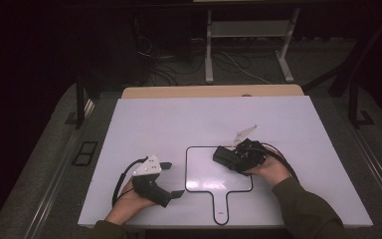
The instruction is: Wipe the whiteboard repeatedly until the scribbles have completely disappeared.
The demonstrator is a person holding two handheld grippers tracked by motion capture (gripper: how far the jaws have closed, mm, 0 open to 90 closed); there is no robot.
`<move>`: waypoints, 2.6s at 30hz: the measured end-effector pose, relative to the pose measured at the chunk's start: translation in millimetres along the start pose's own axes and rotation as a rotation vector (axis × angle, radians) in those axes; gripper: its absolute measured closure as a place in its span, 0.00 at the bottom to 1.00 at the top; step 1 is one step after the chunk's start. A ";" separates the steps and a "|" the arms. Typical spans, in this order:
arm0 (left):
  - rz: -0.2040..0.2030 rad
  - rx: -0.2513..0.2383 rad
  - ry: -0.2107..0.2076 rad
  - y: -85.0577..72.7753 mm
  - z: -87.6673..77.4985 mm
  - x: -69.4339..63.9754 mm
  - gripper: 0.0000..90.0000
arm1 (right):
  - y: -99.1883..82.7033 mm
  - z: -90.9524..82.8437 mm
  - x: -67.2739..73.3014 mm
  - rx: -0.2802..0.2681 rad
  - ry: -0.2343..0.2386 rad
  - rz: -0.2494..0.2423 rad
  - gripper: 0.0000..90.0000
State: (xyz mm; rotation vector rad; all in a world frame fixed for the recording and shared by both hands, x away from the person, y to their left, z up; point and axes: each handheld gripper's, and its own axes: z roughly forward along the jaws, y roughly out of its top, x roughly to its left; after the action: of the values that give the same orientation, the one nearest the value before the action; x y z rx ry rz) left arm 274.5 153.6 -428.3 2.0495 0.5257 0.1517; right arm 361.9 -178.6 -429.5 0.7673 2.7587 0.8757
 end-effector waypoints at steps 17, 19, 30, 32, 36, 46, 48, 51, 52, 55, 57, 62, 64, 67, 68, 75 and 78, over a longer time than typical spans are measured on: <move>0.000 -0.003 -0.002 -0.3 0.0 0.5 0.00 | 14.1 9.2 -32.2 -0.002 -0.038 0.070 0.43; 0.000 -0.004 -0.001 -0.3 0.0 0.6 0.00 | 13.9 9.2 -33.3 -0.005 -0.038 0.077 0.43; 0.002 0.000 -0.001 -0.2 -0.6 0.7 0.00 | 8.9 4.7 -23.2 0.015 -0.046 0.042 0.43; -0.002 -0.004 -0.001 -0.4 -0.1 0.2 0.00 | 6.5 3.2 -20.3 0.013 -0.044 0.040 0.43; -0.002 0.001 -0.001 -0.2 0.0 0.0 0.00 | 1.1 -0.2 -14.4 0.010 -0.031 0.035 0.43; -0.004 -0.003 -0.001 -0.1 0.3 -0.7 0.00 | -11.2 -9.2 8.1 0.018 -0.001 -0.006 0.43; -0.004 0.001 -0.002 0.0 0.4 -0.7 0.00 | -13.4 -10.7 13.1 0.019 0.003 -0.021 0.43; -0.004 0.000 -0.003 -0.1 0.5 -0.8 0.00 | -16.8 -13.5 20.8 0.026 0.010 -0.038 0.43; -0.004 -0.001 -0.003 -0.1 0.5 -0.9 0.00 | -17.8 -14.2 23.7 0.026 0.011 -0.043 0.43; -0.006 -0.001 -0.002 0.0 0.4 -0.9 0.00 | -21.3 -16.7 32.0 0.026 0.021 -0.057 0.43; -0.006 -0.001 -0.002 -0.1 0.4 -1.0 0.00 | -23.8 -18.6 37.3 0.029 0.025 -0.064 0.43; -0.002 0.001 -0.005 -0.1 1.1 -1.4 0.00 | -30.3 -22.9 49.1 0.032 0.034 -0.099 0.43; -0.002 0.001 -0.004 -0.1 0.9 -1.3 0.00 | -32.7 -24.8 55.1 0.030 0.051 -0.098 0.43; -0.003 0.001 -0.004 -0.2 0.8 -1.3 0.00 | -37.2 -27.6 60.6 0.028 0.050 -0.117 0.43; -0.003 0.001 -0.005 -0.2 1.1 -1.5 0.00 | -38.3 -28.2 63.2 0.021 0.062 -0.101 0.43; -0.006 0.000 -0.006 -0.1 1.7 -2.6 0.00 | -35.8 -25.9 53.4 0.016 0.048 -0.087 0.43; -0.005 0.004 -0.007 -0.1 2.0 -2.5 0.00 | -31.0 -22.4 42.5 0.015 0.032 -0.068 0.43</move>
State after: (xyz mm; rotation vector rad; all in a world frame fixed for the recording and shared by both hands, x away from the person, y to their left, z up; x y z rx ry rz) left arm 272.8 151.0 -429.2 2.0520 0.5272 0.1399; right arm 305.8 -189.6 -428.3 0.6640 2.8042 0.8622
